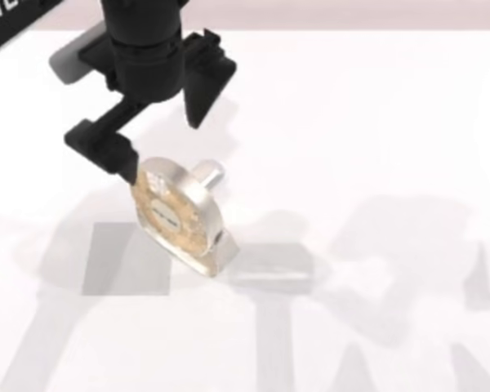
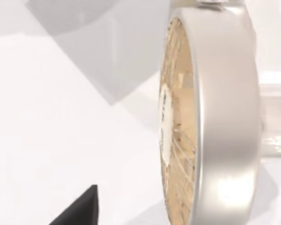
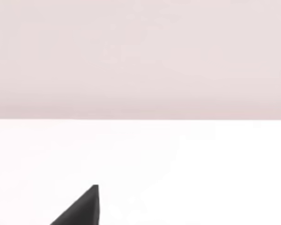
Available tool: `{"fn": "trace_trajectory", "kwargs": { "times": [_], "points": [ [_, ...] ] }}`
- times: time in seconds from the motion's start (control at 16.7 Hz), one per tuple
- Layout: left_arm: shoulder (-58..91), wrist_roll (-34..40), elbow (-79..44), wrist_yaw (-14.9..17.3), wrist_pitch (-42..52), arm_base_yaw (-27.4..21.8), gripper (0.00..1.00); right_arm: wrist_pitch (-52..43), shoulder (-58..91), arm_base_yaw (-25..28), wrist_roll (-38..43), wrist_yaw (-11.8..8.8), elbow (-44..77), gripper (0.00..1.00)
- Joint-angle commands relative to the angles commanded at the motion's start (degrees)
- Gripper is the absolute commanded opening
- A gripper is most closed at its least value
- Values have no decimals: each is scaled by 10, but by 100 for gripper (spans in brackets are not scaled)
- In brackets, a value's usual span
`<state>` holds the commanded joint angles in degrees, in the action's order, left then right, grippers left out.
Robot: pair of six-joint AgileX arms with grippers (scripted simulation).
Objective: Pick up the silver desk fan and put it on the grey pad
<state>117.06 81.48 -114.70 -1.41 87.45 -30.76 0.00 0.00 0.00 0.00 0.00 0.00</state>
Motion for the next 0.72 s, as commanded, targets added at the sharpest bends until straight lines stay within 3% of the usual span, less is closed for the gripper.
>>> {"fn": "trace_trajectory", "kwargs": {
  "times": [0.42,0.72],
  "points": [
    [6,5,-3,0,4,1,100,0,0,0,0,0,0,100],
    [-2,3,78,0,-67,1,100,0,0,0,0,0,0,100]
  ]
}}
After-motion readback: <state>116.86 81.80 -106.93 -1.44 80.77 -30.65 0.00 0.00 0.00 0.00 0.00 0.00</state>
